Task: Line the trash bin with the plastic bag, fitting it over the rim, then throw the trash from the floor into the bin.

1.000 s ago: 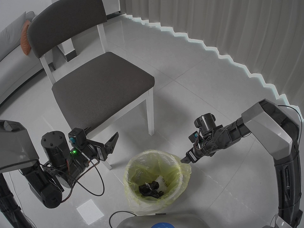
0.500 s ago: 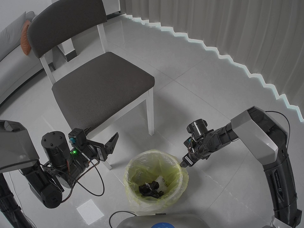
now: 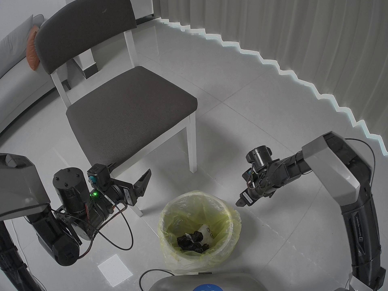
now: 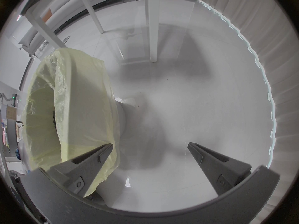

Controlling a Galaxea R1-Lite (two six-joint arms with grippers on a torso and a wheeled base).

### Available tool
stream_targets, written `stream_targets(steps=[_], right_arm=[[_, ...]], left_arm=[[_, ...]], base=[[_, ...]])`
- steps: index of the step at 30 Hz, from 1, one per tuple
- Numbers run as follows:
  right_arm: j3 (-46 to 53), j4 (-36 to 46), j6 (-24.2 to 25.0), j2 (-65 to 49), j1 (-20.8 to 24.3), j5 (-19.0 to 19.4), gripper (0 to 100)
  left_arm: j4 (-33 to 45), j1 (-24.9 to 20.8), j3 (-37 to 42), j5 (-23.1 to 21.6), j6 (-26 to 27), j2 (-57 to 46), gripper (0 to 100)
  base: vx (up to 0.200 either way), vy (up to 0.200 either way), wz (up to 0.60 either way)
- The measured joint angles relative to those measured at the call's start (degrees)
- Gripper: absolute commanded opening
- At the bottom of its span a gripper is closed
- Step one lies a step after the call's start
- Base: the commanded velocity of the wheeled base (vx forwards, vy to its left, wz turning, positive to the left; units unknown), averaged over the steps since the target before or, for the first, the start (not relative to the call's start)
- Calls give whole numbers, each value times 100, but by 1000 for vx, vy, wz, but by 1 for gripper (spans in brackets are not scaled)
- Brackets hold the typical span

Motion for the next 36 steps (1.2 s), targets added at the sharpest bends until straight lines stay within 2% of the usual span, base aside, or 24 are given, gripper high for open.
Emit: stream_targets(steps=[4, 9, 17, 26, 36], right_arm=[[592, -45, -7, -461, -74, 26, 100], [1675, -530, -46, -1007, -113, 90, 100], [3093, -1282, -141, -1558, 240, 228, 100], [3285, -1358, -158, -1415, 557, 204, 100], [2795, -1428, -268, -898, 596, 180, 100]], left_arm=[[0, -2, 0, 2, 0, 0, 100], [0, -7, 4, 0, 5, -5, 100], [2, -9, 4, 0, 17, -35, 100], [0, -11, 0, 0, 24, -66, 100], [0, -11, 0, 2, 24, -60, 100]], base=[[0, 0, 0], [0, 0, 0], [0, 0, 0], [0, 0, 0], [0, 0, 0]])
